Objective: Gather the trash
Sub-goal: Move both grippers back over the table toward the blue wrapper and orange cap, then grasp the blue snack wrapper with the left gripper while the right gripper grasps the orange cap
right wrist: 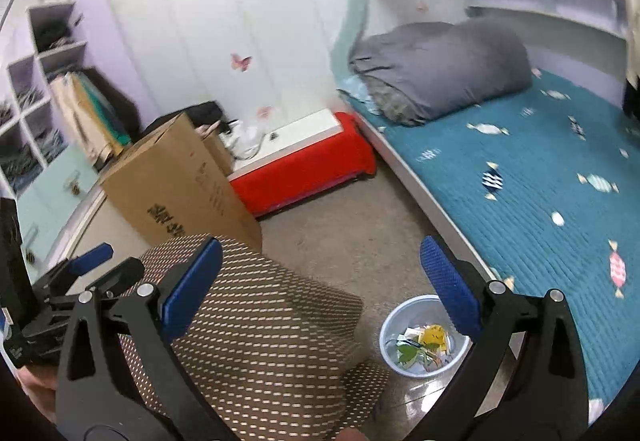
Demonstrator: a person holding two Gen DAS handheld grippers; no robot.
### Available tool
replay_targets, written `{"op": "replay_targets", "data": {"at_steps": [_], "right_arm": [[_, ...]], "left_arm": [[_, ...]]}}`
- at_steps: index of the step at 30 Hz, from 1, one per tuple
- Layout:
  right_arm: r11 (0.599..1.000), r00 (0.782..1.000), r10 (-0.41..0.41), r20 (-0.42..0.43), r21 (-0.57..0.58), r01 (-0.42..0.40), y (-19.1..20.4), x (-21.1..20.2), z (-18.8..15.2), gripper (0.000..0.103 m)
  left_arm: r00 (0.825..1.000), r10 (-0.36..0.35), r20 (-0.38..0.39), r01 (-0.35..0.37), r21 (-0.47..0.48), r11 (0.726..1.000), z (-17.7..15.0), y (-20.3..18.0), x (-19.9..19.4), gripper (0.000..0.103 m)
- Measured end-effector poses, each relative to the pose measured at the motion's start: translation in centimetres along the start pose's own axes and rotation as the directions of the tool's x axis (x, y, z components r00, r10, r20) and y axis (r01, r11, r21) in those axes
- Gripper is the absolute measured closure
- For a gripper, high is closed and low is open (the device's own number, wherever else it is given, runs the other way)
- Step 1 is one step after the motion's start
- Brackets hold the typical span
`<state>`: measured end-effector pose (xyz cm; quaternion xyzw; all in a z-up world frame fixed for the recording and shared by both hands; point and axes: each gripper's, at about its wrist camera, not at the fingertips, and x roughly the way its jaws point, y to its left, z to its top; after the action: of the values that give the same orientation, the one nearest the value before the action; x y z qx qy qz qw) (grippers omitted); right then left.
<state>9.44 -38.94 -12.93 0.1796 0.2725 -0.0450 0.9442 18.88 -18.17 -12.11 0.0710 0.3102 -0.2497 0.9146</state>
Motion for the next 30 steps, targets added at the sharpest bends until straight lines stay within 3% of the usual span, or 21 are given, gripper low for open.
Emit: {"op": "replay_targets", "data": {"at_steps": [7,15,19,25,26,27,28,30], "right_arm": [[0.989,0.996,0.060,-0.063,-0.128,-0.067,7.2,2.9,-1.4,0.006],[0.969,0.985,0.096,-0.141,-0.213,-0.124,13.0,6.9,-3.2,0.006],[0.963,0.980,0.100,-0.169,-0.232,-0.138,14.2,8.3,-4.0,0.006],[0.956,0.969,0.092,-0.228,-0.251,-0.150,15.5,11.2,-5.1,0.006],[0.953,0.965,0.095,-0.243,-0.259,-0.159,16.0,11.9,-5.4,0.006],[0.950,0.963,0.097,-0.251,-0.267,-0.165,16.3,12.3,-5.6,0.006],[0.946,0.960,0.099,-0.262,-0.276,-0.173,16.7,12.9,-5.9,0.006],[0.936,0.950,0.107,-0.293,-0.292,-0.195,17.7,14.3,-6.4,0.006]], "left_arm": [[0.993,0.121,0.001,-0.121,-0.069,0.990,-2.7,7.9,-2.2,0.007],[0.980,0.185,-0.070,-0.194,-0.154,0.969,-7.5,16.7,-1.9,0.007],[0.978,0.180,-0.105,-0.193,-0.124,0.973,-9.8,18.9,-0.9,0.007],[0.967,0.142,-0.213,-0.152,-0.032,0.988,-12.1,20.0,4.0,0.008],[0.966,0.129,-0.226,-0.140,-0.033,0.990,-12.2,20.2,4.6,0.021],[0.963,0.102,-0.249,-0.115,-0.042,0.992,-12.4,20.5,5.4,0.043],[0.959,0.077,-0.273,-0.095,-0.056,0.994,-12.6,20.7,6.0,0.045],[0.964,0.078,-0.253,-0.089,-0.032,0.995,-12.7,20.8,5.8,0.058]]}}
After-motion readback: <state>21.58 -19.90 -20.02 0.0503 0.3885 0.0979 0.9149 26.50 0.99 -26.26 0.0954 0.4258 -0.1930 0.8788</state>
